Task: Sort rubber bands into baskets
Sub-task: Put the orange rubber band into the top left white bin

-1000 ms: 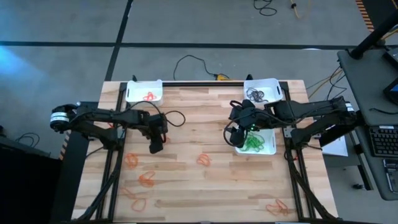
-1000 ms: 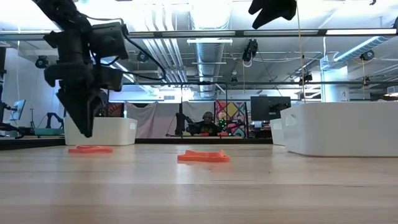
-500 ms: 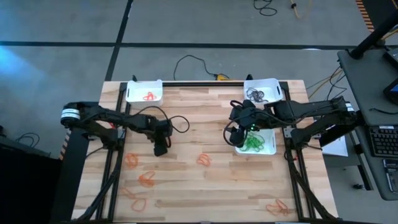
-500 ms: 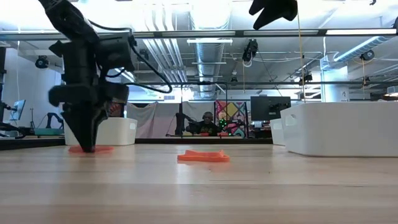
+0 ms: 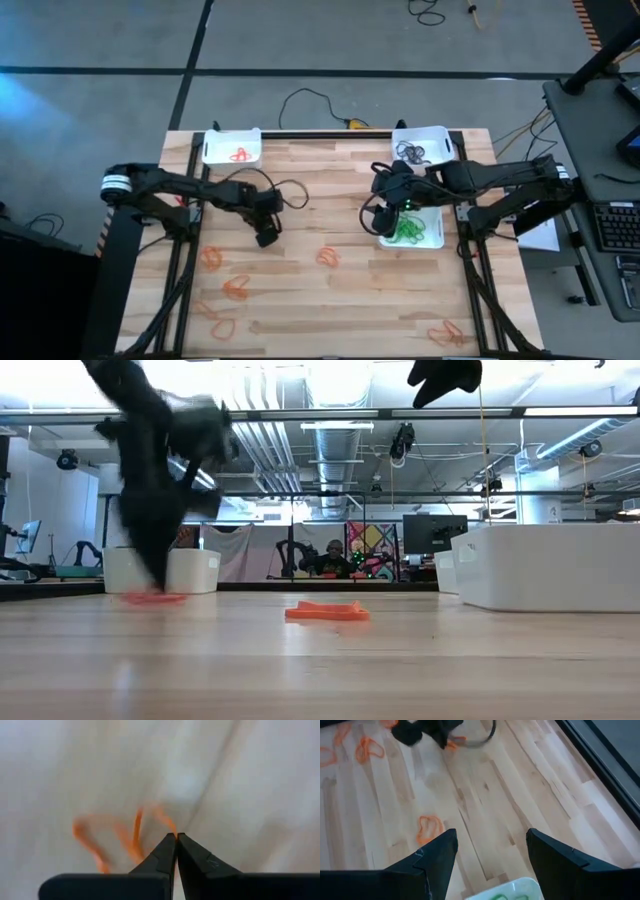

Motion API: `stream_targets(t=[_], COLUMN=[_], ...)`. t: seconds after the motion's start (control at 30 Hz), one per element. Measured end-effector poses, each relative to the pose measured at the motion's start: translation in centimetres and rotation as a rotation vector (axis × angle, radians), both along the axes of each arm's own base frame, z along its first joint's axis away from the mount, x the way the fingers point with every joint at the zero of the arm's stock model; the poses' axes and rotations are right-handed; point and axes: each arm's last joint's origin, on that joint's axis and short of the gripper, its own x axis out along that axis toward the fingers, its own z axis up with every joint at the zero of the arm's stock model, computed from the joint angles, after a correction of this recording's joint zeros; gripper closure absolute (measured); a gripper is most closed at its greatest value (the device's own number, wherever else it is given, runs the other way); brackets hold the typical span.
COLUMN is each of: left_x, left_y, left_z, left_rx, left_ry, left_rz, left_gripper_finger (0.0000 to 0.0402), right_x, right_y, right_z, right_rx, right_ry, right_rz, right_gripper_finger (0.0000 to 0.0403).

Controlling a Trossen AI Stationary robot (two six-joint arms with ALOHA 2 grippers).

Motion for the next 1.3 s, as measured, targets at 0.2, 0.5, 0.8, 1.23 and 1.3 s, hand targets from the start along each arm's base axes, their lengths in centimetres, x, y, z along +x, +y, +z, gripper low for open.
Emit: stream_targets(t=[0.2, 0.5, 0.8, 1.23, 1.3], left_x=[1.5, -2.2, -7.3, -7.6, -7.6], left_y=[2.3, 12.8, 19.5, 23.5, 23.5], left_z=[6.2, 11.4, 7.9, 1.5, 1.4], left_rx=[0.105, 0.239, 0.232, 0.103, 0.096], left_ry=[-0.218, -0.209, 0.045, 0.184, 0.19], left_rz=[0.039, 0.447, 0.749, 0.8, 0.782], left_gripper_finger=[0.0401, 0.0402, 0.0402, 0.036, 0.0339], right_x=[-1.2, -1.8, -1.8, -1.7, -1.7], right_y=[-0.1, 0.0, 0.6, 0.6, 0.6], right_z=[0.8, 0.8, 0.8, 0.8, 0.8], right_rx=[-0.003, 0.041, 0.122, 0.195, 0.197], right_ry=[0.046, 0.074, 0.06, 0.028, 0.029], right_rz=[0.009, 0.03, -0.019, -0.105, -0.107], right_gripper_finger=[0.0172, 0.0172, 0.0172, 0.0172, 0.0172])
